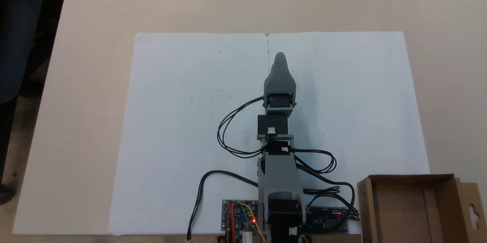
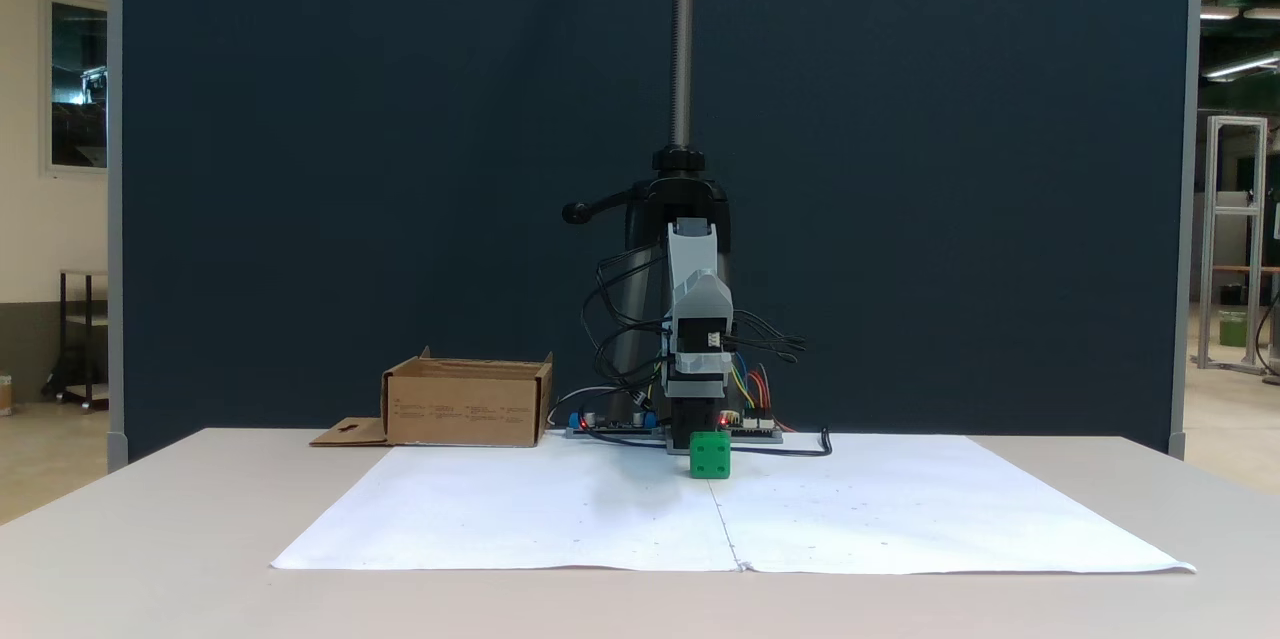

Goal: Grasp a green dice and put it in the bin.

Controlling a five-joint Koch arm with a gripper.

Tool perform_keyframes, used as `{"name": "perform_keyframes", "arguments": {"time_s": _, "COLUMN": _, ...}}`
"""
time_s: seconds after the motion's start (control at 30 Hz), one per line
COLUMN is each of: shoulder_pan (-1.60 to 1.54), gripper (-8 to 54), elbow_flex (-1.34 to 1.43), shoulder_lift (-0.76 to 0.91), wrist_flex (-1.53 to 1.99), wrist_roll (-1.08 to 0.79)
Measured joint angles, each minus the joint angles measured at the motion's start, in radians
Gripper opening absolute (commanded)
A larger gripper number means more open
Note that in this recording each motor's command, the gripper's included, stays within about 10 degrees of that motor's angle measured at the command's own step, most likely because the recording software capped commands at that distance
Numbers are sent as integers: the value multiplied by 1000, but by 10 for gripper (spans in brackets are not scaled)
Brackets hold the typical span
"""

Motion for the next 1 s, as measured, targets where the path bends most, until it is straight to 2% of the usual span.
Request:
{"name": "perform_keyframes", "arguments": {"time_s": 0.57, "shoulder_pan": 6, "gripper": 421, "elbow_flex": 0, "shoulder_lift": 0, "wrist_flex": 2, "wrist_roll": 0}}
{"name": "perform_keyframes", "arguments": {"time_s": 0.8, "shoulder_pan": 37, "gripper": 422, "elbow_flex": -49, "shoulder_lift": 0, "wrist_flex": 196, "wrist_roll": 0}}
{"name": "perform_keyframes", "arguments": {"time_s": 1.0, "shoulder_pan": 69, "gripper": 422, "elbow_flex": -195, "shoulder_lift": 0, "wrist_flex": 466, "wrist_roll": 0}}
